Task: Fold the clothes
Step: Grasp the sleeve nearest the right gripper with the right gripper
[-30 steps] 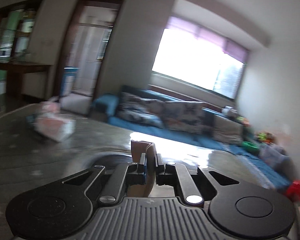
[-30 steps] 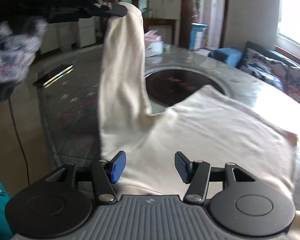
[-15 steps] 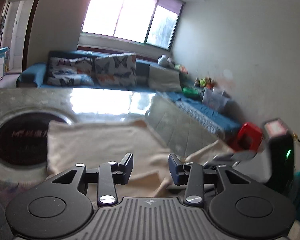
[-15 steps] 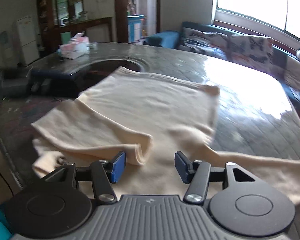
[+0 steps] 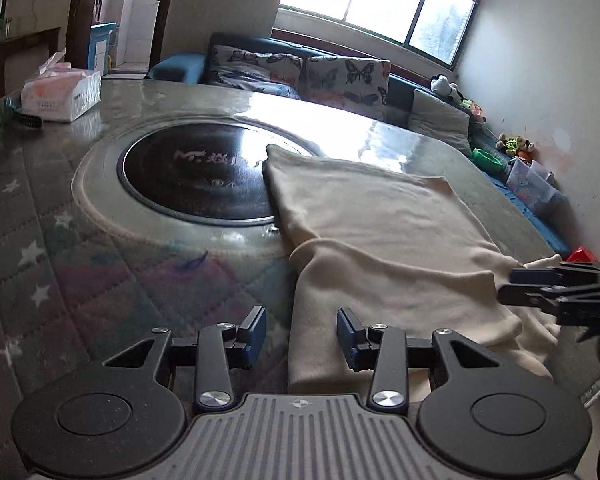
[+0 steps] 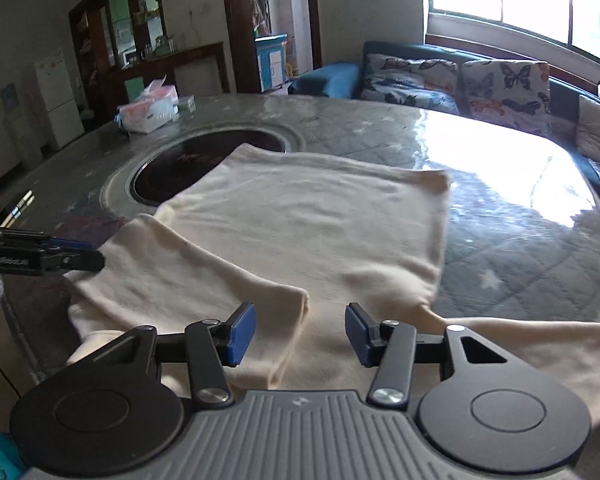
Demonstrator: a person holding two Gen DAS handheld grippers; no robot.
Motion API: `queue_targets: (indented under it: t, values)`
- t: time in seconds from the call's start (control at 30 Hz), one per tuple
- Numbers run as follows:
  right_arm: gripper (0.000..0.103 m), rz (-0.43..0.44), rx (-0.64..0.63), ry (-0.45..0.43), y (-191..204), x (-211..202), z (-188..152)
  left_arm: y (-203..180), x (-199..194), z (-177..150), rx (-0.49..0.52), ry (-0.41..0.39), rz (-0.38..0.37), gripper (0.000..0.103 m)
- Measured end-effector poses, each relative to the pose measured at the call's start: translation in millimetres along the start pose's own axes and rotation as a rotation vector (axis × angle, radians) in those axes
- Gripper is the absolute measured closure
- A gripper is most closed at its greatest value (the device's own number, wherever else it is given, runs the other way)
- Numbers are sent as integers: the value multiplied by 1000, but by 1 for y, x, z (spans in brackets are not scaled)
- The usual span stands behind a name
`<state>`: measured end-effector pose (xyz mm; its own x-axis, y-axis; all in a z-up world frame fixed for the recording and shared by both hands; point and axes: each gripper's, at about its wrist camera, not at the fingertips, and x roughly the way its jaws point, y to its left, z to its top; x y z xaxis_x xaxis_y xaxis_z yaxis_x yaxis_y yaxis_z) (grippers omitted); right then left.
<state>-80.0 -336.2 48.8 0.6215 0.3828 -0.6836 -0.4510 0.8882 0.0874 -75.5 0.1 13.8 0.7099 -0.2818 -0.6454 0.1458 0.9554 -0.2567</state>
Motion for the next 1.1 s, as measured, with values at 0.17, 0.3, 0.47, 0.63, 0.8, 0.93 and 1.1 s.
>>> queue_targets:
  t: [0.17, 0.3, 0.47, 0.63, 0.8, 0.93, 1.1]
  values:
    - [67, 9, 13, 25, 1, 20, 1, 2, -2, -2, -25, 8, -17, 79]
    - [91, 3, -10, 19, 7, 21, 7, 4, -11, -4, -40, 0, -31, 98]
    - [95, -19, -61, -42, 19, 9, 13, -3, -31, -9, -7, -27, -30, 98]
    - [91, -37, -57, 2, 15, 24, 6, 0, -23, -4, -19, 22, -15, 93]
    - [87, -58, -56, -32, 14, 10, 6, -7, -29, 20, 3, -41, -30, 93]
    - [87, -29, -84, -43, 21, -2, 5, -23, -14, 37, 44, -68, -95, 92]
    - [86, 5, -103, -4, 31, 0, -9, -33, 28, 37, 94, -4, -47, 93]
